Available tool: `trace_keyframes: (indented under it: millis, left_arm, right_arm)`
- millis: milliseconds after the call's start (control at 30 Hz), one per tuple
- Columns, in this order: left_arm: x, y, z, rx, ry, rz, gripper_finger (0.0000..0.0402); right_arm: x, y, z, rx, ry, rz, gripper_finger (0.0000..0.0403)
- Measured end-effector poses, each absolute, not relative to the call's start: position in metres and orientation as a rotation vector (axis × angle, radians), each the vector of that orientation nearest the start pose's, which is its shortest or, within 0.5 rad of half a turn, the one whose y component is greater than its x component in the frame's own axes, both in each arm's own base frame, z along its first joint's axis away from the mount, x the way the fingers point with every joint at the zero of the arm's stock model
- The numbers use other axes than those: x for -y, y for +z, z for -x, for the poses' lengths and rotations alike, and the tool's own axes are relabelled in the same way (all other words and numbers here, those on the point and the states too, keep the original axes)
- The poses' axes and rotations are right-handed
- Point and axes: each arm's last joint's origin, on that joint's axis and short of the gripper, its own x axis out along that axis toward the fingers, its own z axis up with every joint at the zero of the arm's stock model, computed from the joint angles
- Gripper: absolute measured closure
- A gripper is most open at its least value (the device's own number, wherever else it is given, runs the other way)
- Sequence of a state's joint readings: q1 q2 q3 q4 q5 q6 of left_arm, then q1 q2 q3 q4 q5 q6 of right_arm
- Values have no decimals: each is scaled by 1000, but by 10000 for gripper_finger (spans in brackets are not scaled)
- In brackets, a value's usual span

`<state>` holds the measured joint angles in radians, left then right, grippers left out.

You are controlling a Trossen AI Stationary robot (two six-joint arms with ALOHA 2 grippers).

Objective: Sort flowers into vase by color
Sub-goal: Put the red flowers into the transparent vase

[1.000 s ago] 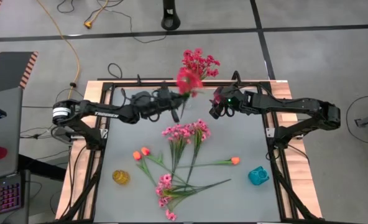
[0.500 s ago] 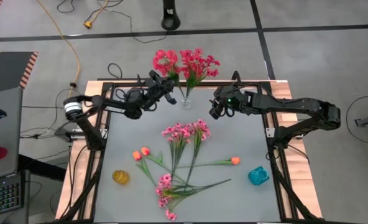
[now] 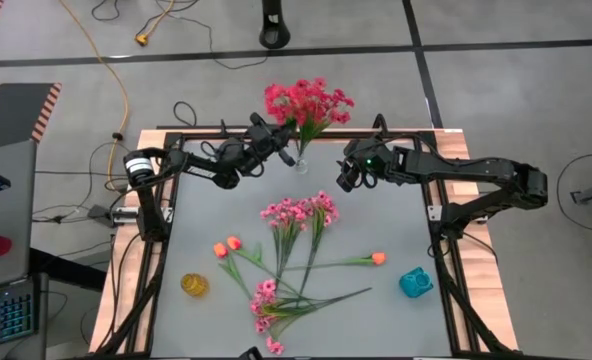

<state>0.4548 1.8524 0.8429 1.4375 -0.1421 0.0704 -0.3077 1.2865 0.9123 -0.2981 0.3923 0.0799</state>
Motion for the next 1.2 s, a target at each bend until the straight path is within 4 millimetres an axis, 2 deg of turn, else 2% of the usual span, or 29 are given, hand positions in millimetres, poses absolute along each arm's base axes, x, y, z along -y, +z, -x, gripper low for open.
trace_keyframes:
  millis: [267, 500, 633, 967, 1067, 1200]
  left_arm:
    - [-162, 210, -329, 272, 595, -126, 399]
    - [-162, 206, -330, 237, 600, -102, 393]
    - [-163, 205, -330, 244, 628, -47, 356]
    - [-163, 193, -332, 132, 631, 30, 225]
    - [-162, 191, -333, 114, 615, 40, 199]
    - [-160, 192, -332, 45, 584, -14, 188]
  right_arm:
    - [92, 264, -254, -658, -700, -44, 173]
    - [92, 264, -254, -658, -700, -44, 173]
    - [92, 264, -254, -658, -700, -44, 173]
    - [92, 264, -254, -658, -700, -45, 173]
    - [92, 264, -254, -661, -700, -44, 173]
    - [92, 267, -252, -699, -698, -44, 173]
